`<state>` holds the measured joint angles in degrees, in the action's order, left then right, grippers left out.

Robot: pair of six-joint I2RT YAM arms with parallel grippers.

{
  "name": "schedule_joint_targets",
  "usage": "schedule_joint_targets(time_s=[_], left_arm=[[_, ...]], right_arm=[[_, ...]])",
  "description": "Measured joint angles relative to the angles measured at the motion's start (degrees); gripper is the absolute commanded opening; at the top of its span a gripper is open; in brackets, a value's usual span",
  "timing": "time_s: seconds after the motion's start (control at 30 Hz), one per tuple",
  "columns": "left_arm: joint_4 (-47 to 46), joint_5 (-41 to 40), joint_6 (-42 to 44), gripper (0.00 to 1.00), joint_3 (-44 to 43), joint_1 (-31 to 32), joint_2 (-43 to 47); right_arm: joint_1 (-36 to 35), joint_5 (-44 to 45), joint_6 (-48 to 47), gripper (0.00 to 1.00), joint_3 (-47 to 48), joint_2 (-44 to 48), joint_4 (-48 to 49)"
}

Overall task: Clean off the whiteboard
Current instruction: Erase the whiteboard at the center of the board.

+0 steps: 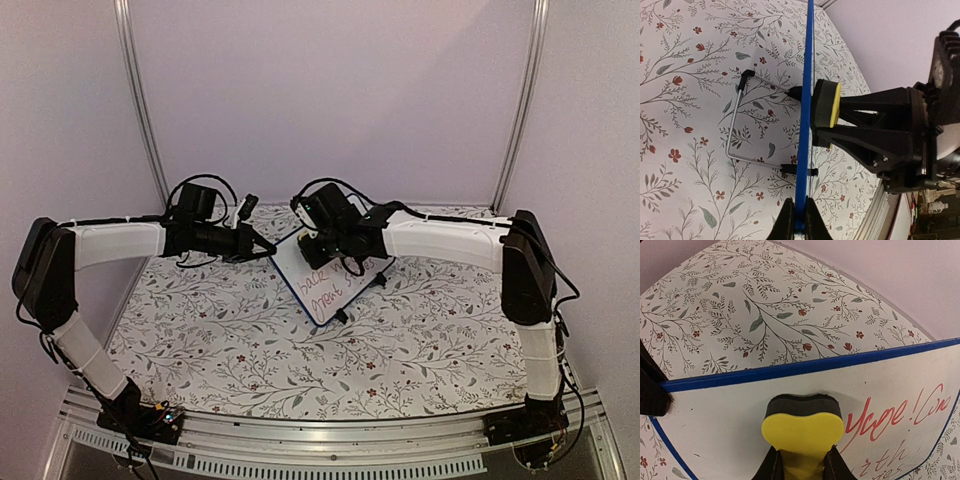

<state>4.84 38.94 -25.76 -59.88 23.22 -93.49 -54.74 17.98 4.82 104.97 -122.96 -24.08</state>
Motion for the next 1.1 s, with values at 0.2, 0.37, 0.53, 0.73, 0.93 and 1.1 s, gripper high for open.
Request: schedule_joint_targets(time_s=[0.2,0.37,0.53,0.73,0.93,1.1], left_arm=[[0.00,0.26,0.00,0.05,0.00,0.00,-0.04],[-0.09,0.48,0.00,0.05,0.00,0.00,-0.07],[-0.24,0.63,0.00,0.05,0.00,0.00,-0.07],[-0.24,0.48,-0.02,0.05,0.00,0.00,-0.07],[-0.22,0.50,-0.28,0.05,0.00,0.00,-0.07],[-0.17,0.59,-0.39,0.06,0.00,0.00,-0.07]], right_arm=[[-1.27,-1.51,-2.95,0.21,-1.27,0.57,2.12],[-2.23,-1.36,-4.61,0.21,-1.46,0.66,2.78],[-1.03,-0.74,-3.26,0.21,-0.81,0.61,1.53],[2.29,-1.25,0.59,0.21,-0.59,0.59,0.24],[4.94,-1.25,1.92,0.20,-0.55,0.59,-0.52],[5.05,-1.68,2.16,0.19,-0.57,0.59,-0.76]])
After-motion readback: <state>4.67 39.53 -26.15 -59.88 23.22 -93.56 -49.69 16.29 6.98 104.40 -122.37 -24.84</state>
